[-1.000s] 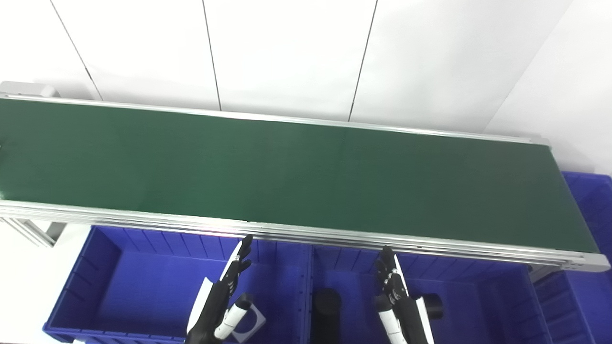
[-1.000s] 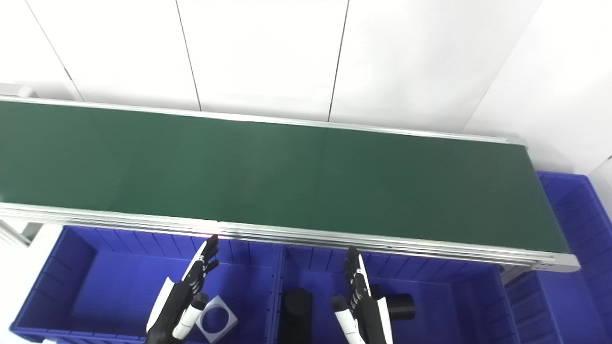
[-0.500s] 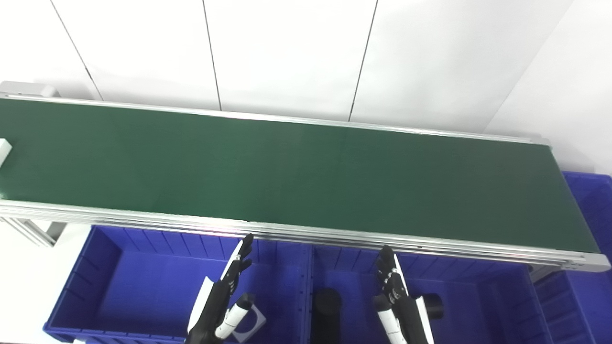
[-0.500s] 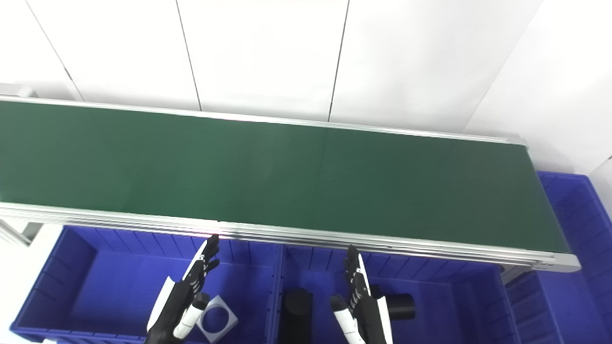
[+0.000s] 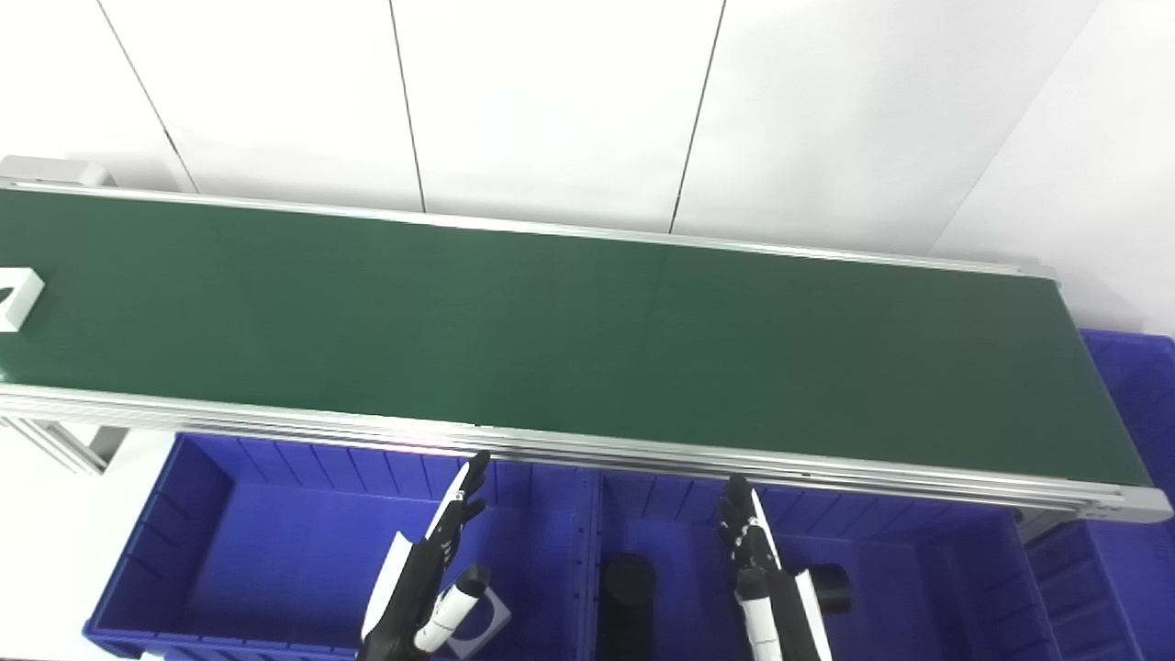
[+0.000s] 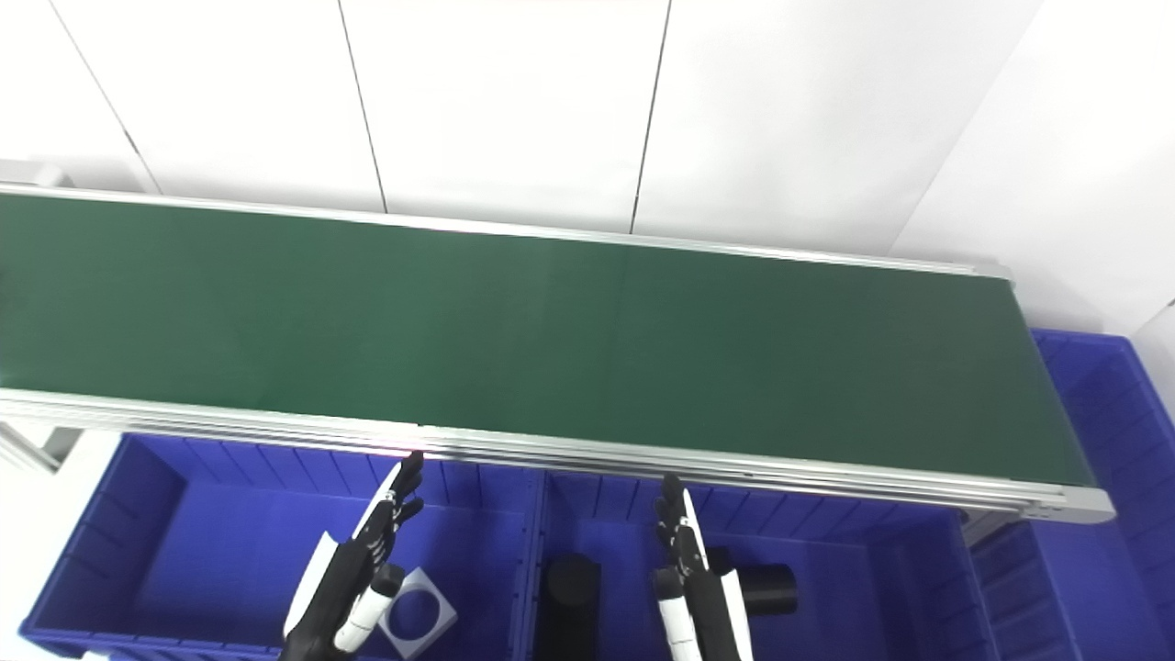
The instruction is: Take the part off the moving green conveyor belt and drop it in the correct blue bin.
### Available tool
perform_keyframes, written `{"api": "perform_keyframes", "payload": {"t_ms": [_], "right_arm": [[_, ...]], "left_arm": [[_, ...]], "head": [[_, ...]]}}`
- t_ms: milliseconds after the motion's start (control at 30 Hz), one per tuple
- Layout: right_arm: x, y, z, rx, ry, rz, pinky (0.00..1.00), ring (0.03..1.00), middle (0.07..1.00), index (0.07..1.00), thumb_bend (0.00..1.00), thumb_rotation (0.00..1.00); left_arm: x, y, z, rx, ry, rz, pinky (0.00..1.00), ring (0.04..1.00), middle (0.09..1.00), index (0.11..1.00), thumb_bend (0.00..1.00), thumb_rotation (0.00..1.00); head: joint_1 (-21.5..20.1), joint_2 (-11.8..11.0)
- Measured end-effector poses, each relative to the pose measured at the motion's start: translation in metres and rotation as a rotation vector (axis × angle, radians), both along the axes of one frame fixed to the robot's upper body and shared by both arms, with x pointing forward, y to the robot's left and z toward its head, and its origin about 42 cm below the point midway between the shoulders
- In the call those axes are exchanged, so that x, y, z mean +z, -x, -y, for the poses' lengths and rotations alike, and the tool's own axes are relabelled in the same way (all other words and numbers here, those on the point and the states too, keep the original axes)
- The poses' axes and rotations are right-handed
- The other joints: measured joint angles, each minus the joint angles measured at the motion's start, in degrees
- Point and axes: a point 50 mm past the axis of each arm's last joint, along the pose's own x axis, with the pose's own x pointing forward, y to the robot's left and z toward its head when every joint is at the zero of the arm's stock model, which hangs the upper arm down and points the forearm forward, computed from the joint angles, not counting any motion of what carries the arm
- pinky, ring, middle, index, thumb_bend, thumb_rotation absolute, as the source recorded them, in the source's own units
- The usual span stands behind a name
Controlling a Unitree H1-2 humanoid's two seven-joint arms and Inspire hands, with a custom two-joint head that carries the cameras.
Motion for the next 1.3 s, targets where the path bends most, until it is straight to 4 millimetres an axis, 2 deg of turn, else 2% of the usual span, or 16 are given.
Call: {"api": "perform_keyframes", "payload": {"t_ms": [200, 500, 1167, 1300], "right_arm": [[0.0006, -0.0006, -0.0004, 0.015, -0.005, 0.003, 1.0, 1.0, 1.0, 1.0, 0.7, 1.0], [0.0013, -0.0011, -0.0016, 0.015, -0.02, 0.005, 1.0, 1.0, 1.0, 1.0, 0.68, 1.0], [0.0013, -0.001, -0.0018, 0.011, -0.004, 0.006, 1.0, 1.0, 1.0, 1.0, 0.7, 1.0], [0.0012, -0.0008, -0.0016, 0.009, -0.008, 0.005, 1.0, 1.0, 1.0, 1.0, 0.69, 0.99]], "left_arm": [[0.0001, -0.0002, -0.0001, 0.001, 0.0, 0.0, 0.95, 0.991, 0.999, 0.98, 0.78, 1.0], [0.0002, -0.001, -0.0014, 0.012, 0.004, 0.0, 0.94, 0.98, 0.99, 0.969, 0.79, 1.0], [0.0001, -0.0012, -0.0024, 0.024, 0.019, -0.006, 0.94, 0.982, 0.993, 0.974, 0.81, 1.0], [0.0001, -0.0011, -0.0022, 0.022, 0.016, -0.005, 0.94, 0.982, 0.994, 0.971, 0.8, 1.0]], "head": [[0.0, 0.26], [0.0, 0.26], [0.09, 0.53], [1.31, 0.35]]}}
